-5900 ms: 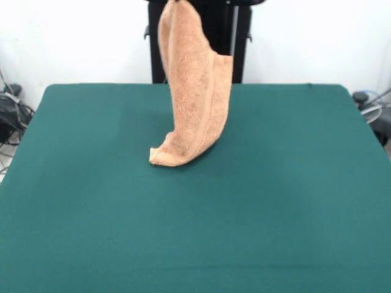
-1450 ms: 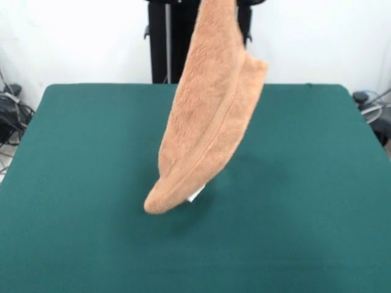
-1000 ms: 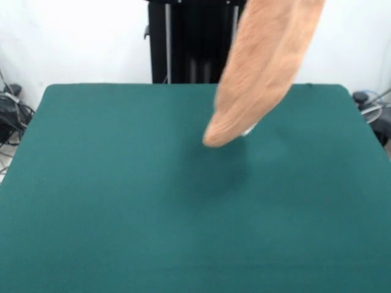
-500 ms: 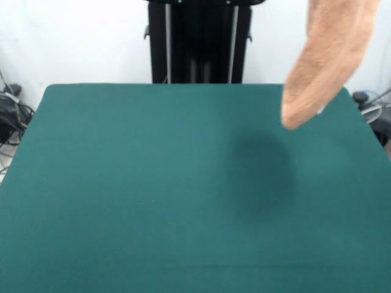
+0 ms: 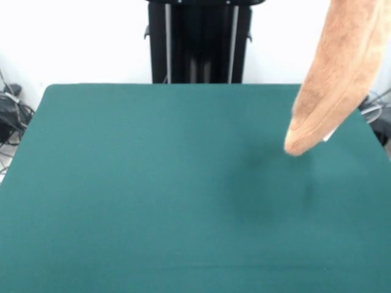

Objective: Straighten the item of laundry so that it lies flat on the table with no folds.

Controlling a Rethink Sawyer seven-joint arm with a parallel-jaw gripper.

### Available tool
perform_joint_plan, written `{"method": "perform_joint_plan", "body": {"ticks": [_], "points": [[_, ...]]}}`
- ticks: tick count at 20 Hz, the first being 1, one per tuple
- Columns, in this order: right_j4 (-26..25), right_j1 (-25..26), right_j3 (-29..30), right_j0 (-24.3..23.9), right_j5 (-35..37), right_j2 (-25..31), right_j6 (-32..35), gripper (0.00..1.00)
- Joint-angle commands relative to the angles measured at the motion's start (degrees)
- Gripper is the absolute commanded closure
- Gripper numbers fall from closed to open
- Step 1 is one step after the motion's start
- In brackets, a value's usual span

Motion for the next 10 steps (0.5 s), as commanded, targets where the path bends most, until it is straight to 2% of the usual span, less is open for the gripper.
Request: {"method": "perform_joint_plan", "body": {"ticks": [1,10], "points": [[-8.37,22.23,0.35,-2.56,-2.28,-1.53,-16.27,1.0],[-12.97,32.12,-2.41,-3.92,-4.97,1.57,-13.44,1.0]]}}
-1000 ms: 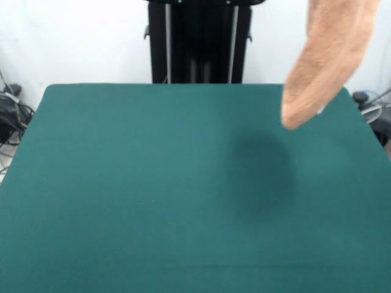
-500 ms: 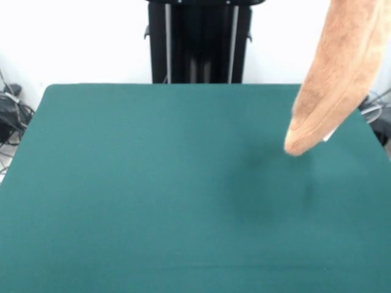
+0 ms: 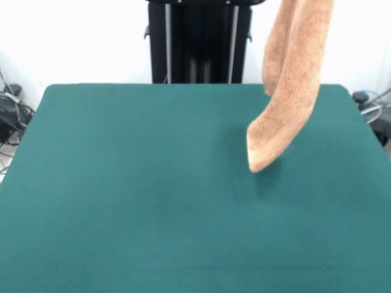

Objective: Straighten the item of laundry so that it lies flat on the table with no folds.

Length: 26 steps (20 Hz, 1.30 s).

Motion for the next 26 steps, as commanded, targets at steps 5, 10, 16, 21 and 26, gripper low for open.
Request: {"method": "perform_joint_plan", "body": {"ticks": [5,10,16,21,26], "points": [[-5.73,15.4,-2.28,-0.98,-5.78,2.71,-7.65,1.0],[-8.08,18.09,-3.25,-1.38,-5.95,3.15,-6.7,1.0],[-9.73,19.75,-4.34,-2.03,-4.92,3.9,-4.91,1.0],[-10.51,21.33,-4.87,-2.94,-4.12,4.52,-4.16,1.0],[-11.44,22.78,-5.79,-3.4,-3.01,4.49,-4.21,1.0]]}}
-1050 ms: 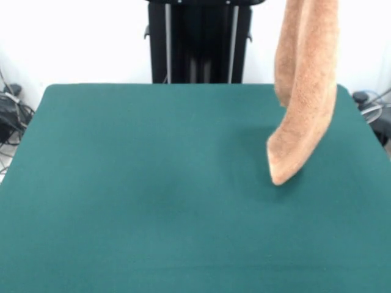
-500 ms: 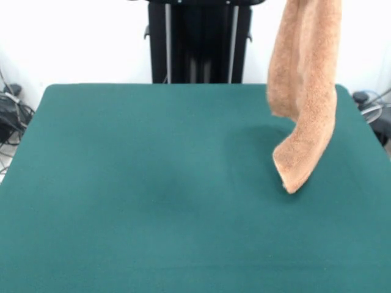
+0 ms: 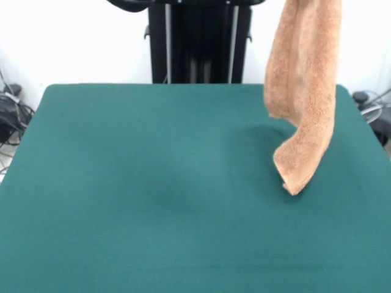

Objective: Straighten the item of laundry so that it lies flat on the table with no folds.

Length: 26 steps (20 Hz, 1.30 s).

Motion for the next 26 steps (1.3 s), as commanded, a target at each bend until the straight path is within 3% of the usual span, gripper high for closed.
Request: {"method": "perform_joint_plan", "body": {"ticks": [1,6,13,26], "points": [[-2.23,3.8,-4.37,-0.49,0.13,1.56,-4.16,1.0],[-2.72,5.21,-6.37,-0.43,1.8,0.41,-4.48,1.0],[-8.48,5.21,-11.64,0.81,4.65,-5.12,-5.85,1.0],[-14.56,4.64,-15.85,-0.97,11.78,-5.2,-5.5,1.0]]}}
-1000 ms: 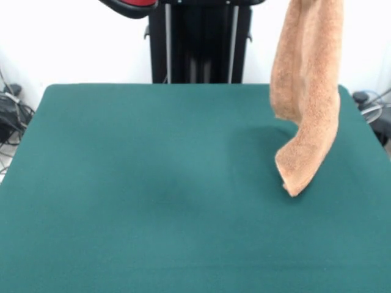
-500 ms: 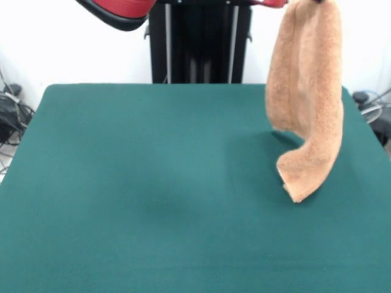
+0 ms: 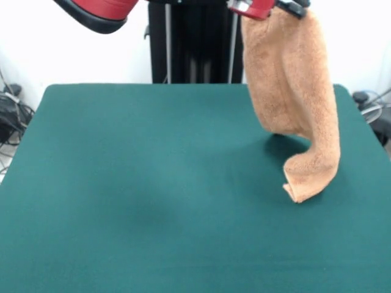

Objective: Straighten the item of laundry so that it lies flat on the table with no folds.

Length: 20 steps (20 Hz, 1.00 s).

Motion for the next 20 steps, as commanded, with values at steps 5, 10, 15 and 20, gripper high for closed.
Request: {"method": "perform_joint_plan", "body": {"ticks": [5,10,15,20], "points": [[-4.35,0.8,-6.93,-1.47,8.98,-3.9,-5.34,1.0],[-4.76,0.55,-7.62,-1.58,10.39,-3.47,-4.65,1.0],[-5.85,-0.16,-7.97,-1.6,11.04,-3.86,-4.2,1.0],[-6.91,-0.53,-8.54,-1.52,11.36,-4.36,-4.06,1.0]]}}
